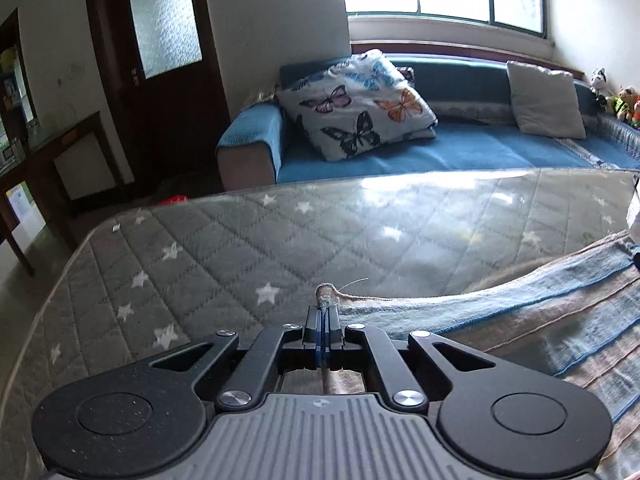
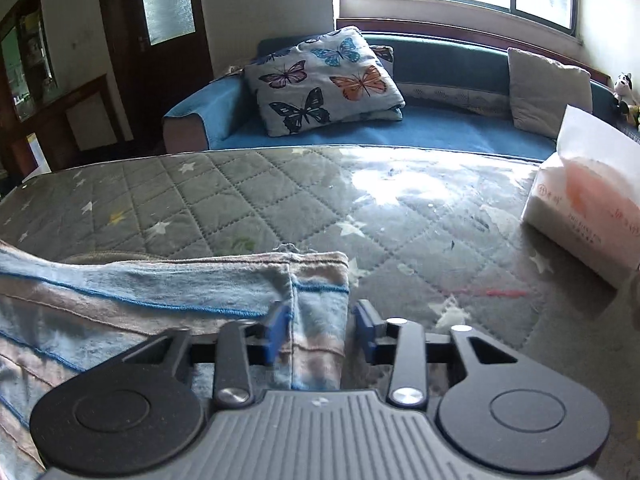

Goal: Fold clothes

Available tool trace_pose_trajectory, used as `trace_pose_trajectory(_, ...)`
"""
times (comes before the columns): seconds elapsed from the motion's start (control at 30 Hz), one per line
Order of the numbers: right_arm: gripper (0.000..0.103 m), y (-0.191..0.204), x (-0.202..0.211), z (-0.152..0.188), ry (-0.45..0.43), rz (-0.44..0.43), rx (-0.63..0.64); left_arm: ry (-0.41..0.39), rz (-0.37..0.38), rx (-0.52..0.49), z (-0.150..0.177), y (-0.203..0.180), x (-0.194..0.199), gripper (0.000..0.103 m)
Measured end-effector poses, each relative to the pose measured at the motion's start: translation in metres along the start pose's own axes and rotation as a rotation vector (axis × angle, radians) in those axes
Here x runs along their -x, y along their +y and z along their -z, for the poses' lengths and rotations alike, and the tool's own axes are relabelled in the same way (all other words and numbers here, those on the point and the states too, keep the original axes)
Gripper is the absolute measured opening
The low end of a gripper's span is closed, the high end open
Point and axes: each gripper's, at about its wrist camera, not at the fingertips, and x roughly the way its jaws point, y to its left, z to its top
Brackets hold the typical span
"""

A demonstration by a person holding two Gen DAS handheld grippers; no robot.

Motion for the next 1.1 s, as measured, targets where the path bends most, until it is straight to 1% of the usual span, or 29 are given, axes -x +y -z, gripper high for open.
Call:
trace_pose_trajectory(0.03,0.008,-0.001,0.000,-0.001,0.000,-0.012,-0.002,-0.009,0.000,-0.001,-0.003,-0.001,0.000,0.002)
trace_pose_trajectory(0.07,0.005,0.000,0.000,-0.002,-0.001,-0.026,-0.006,-0.018,0.000,-0.002,-0.006,-0.002,0.000,0.002)
trace_pose_trajectory(0.13,0.004,0.003,0.002,-0.004,-0.028,0.011,0.023,-0.042,0.003,0.003,-0.011,-0.004,-0.001,0.002)
trace_pose_trajectory(0.2,0.004,0.005,0.010,-0.009,-0.077,0.034,0.039,-0.055,-0.004,0.003,-0.016,-0.006,-0.006,0.002)
trace_pose_trajectory(0.27,0.004,0.005,0.014,-0.013,-0.110,0.058,0.047,-0.045,-0.021,-0.005,-0.018,-0.010,-0.017,0.002)
trace_pose_trajectory(0.3,0.004,0.004,0.012,-0.015,-0.109,0.071,0.055,-0.030,-0.028,-0.008,-0.017,-0.012,-0.024,0.002)
trace_pose_trajectory(0.4,0.005,0.001,-0.001,-0.015,-0.067,0.087,0.062,0.021,-0.050,-0.020,-0.014,-0.018,-0.044,0.003)
trace_pose_trajectory(0.43,0.006,0.002,-0.004,-0.014,-0.054,0.093,0.069,0.036,-0.062,-0.029,-0.012,-0.020,-0.048,0.007)
trace_pose_trajectory(0.47,0.012,0.002,-0.007,-0.012,-0.041,0.100,0.077,0.051,-0.077,-0.037,-0.010,-0.022,-0.052,0.007)
trace_pose_trajectory(0.5,0.015,0.004,-0.008,-0.011,-0.033,0.105,0.094,0.063,-0.088,-0.042,-0.008,-0.023,-0.054,0.007)
trace_pose_trajectory(0.53,0.021,0.005,-0.006,-0.011,-0.032,0.109,0.098,0.067,-0.090,-0.041,-0.007,-0.022,-0.054,0.007)
trace_pose_trajectory(0.57,0.022,0.005,-0.004,-0.011,-0.028,0.109,0.100,0.068,-0.087,-0.041,-0.006,-0.020,-0.051,0.008)
trace_pose_trajectory(0.6,0.023,0.008,-0.001,-0.011,-0.019,0.100,0.108,0.067,-0.089,-0.042,-0.006,-0.019,-0.048,0.012)
trace_pose_trajectory(0.63,0.026,0.010,0.003,-0.012,-0.014,0.093,0.117,0.064,-0.096,-0.045,-0.005,-0.018,-0.042,0.022)
trace_pose_trajectory(0.67,0.031,0.013,0.009,-0.011,-0.011,0.086,0.126,0.057,-0.102,-0.046,-0.004,-0.017,-0.036,0.029)
trace_pose_trajectory(0.7,0.032,0.016,0.015,-0.010,-0.008,0.079,0.135,0.046,-0.104,-0.046,-0.003,-0.016,-0.028,0.040)
trace_pose_trajectory(0.73,0.035,0.020,0.021,-0.009,-0.005,0.071,0.143,0.035,-0.103,-0.046,-0.001,-0.015,-0.020,0.044)
trace_pose_trajectory(0.8,0.035,0.027,0.034,-0.006,-0.001,0.045,0.161,0.025,-0.095,-0.054,0.004,-0.015,-0.003,0.047)
trace_pose_trajectory(0.83,0.036,0.032,0.042,-0.004,0.000,0.031,0.171,0.023,-0.088,-0.059,0.007,-0.015,0.005,0.050)
trace_pose_trajectory(0.97,0.041,0.052,0.075,0.012,0.004,-0.029,0.224,0.002,-0.073,-0.065,0.023,-0.014,0.040,0.055)
trace_pose_trajectory(1.1,0.043,0.076,0.112,0.035,0.009,-0.098,0.299,0.013,-0.075,-0.026,0.043,-0.004,0.070,0.056)
